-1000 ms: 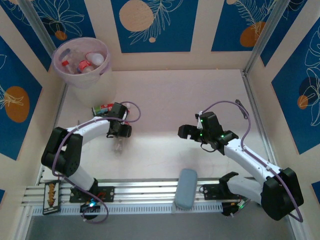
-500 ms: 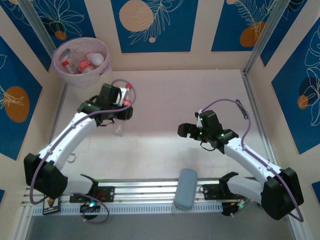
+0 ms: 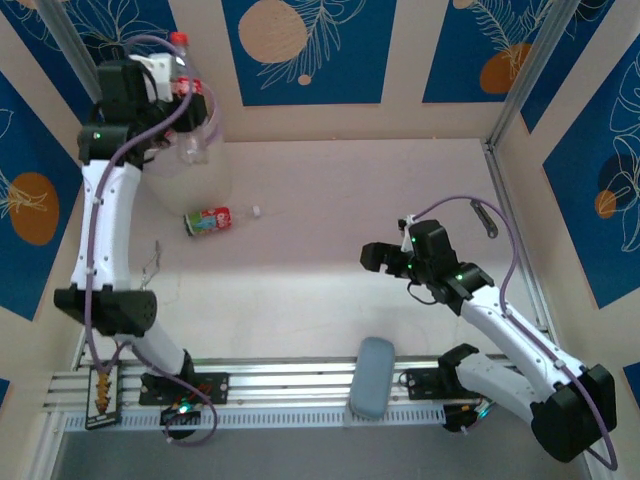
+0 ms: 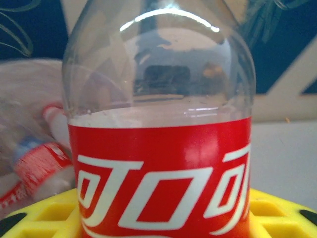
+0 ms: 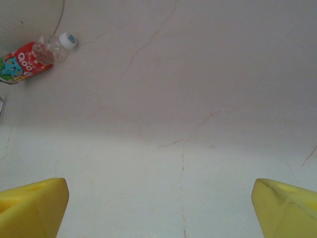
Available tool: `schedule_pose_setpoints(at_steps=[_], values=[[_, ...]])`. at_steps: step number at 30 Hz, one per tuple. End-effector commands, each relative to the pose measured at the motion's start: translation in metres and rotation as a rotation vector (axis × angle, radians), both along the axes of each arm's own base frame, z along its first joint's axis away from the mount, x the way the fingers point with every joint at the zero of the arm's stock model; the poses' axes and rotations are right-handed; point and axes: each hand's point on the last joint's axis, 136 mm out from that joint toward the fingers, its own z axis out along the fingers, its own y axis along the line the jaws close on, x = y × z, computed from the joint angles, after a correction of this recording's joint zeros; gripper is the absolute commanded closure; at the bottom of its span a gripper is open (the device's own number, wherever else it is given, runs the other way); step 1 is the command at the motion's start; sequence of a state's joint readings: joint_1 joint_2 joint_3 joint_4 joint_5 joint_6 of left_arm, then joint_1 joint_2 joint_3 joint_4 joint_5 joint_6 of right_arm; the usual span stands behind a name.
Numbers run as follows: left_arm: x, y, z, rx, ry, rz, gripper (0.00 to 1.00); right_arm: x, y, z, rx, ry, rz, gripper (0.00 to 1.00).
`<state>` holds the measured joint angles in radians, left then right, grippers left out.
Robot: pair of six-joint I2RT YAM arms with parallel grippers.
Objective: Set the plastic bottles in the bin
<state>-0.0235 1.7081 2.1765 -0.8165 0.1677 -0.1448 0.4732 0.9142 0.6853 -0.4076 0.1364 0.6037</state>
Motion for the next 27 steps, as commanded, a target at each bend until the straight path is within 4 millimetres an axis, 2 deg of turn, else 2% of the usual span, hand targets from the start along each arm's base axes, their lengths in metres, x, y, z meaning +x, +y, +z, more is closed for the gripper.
schedule_pose_setpoints(at_steps=[1, 3, 7, 10, 14, 20, 24, 27], values=[[0.020, 0.023, 0.011, -0.121, -0.010, 0.042, 0.96, -0.007, -0.008, 0.001, -0.020, -0.004, -0.016, 0.05], [0.036, 0.044, 0.015, -0.187, -0.024, 0.090, 1.00, -0.009, -0.010, 0.001, -0.021, -0.003, -0.017, 0.05], [0.063, 0.085, 0.019, -0.280, -0.088, 0.204, 1.00, -0.011, -0.011, -0.001, -0.021, 0.000, -0.015, 0.04], [0.077, 0.105, 0.020, -0.293, -0.138, 0.272, 0.99, -0.011, -0.012, -0.002, -0.020, 0.004, -0.016, 0.05], [0.094, 0.110, 0.001, -0.319, -0.109, 0.278, 0.96, -0.012, -0.012, -0.004, -0.016, 0.007, -0.020, 0.05], [0.111, 0.115, -0.049, -0.301, -0.009, 0.296, 0.95, -0.014, -0.015, -0.004, -0.025, 0.007, -0.023, 0.05], [0.117, 0.108, -0.073, -0.308, 0.038, 0.255, 0.80, -0.015, -0.017, -0.006, -0.027, 0.008, -0.033, 0.04], [0.118, 0.107, -0.089, -0.301, 0.078, 0.249, 0.75, -0.016, -0.018, -0.006, -0.028, 0.011, -0.034, 0.05]])
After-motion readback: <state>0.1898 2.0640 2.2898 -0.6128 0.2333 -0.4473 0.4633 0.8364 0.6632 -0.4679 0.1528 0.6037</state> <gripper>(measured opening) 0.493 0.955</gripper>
